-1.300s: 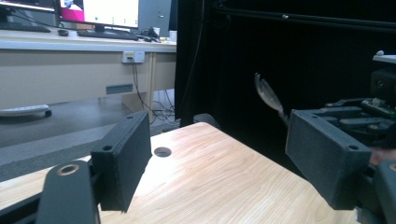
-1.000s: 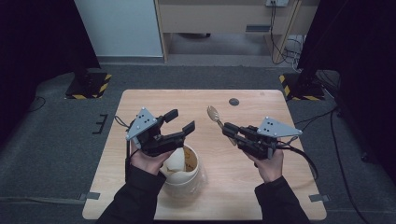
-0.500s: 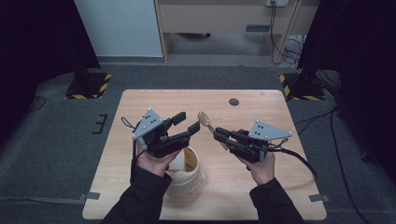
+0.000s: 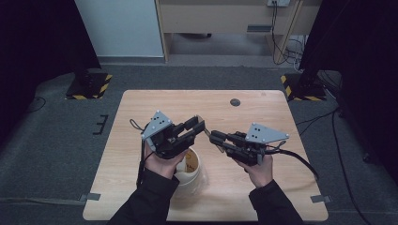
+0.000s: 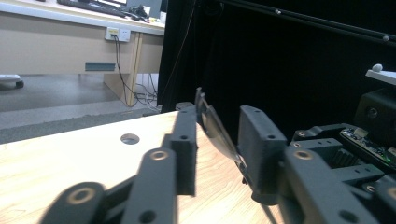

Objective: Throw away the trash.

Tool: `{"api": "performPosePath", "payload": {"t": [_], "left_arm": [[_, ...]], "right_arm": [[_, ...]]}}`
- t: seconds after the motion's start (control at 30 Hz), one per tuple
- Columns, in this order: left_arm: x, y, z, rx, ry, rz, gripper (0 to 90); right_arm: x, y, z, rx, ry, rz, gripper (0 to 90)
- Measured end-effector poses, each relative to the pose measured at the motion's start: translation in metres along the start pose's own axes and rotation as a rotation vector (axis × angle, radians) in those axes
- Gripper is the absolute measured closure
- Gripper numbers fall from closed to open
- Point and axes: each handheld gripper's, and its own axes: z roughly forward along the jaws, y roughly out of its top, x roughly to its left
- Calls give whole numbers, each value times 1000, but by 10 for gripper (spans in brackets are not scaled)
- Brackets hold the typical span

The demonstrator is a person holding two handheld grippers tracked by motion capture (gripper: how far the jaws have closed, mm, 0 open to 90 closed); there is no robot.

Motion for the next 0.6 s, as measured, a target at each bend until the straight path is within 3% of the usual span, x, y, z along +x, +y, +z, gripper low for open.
{"api": "performPosePath", "payload": {"t": [0.03, 0.07, 0.1, 0.2, 0.33, 0.37, 0.5, 0.6], "left_arm": [[1, 0, 0, -1, -10, -37, 738], [1, 1, 0, -2, -16, -47, 816], [1, 1, 0, -2, -16, -47, 825], [2, 1, 0, -10, -21, -55, 847], [2, 1, -3, -11, -10, -23, 849], [2, 2, -4, -15, -9, -14, 848], [4, 5, -12, -38, -9, 38, 846], [7, 7, -18, -40, -4, 73, 846]], "right_arm": [[0, 0, 1, 4, 1, 1, 796], [0, -1, 1, 7, 2, 3, 812], [0, -1, 2, 10, 6, 3, 869], [0, -1, 2, 8, 11, 6, 847], [-2, -1, -1, 19, -18, -4, 800], [-4, 1, -6, 19, -44, -16, 772], [-14, 0, -18, -1, -96, 16, 724], [-29, -13, -41, 2, -191, 30, 652]]}}
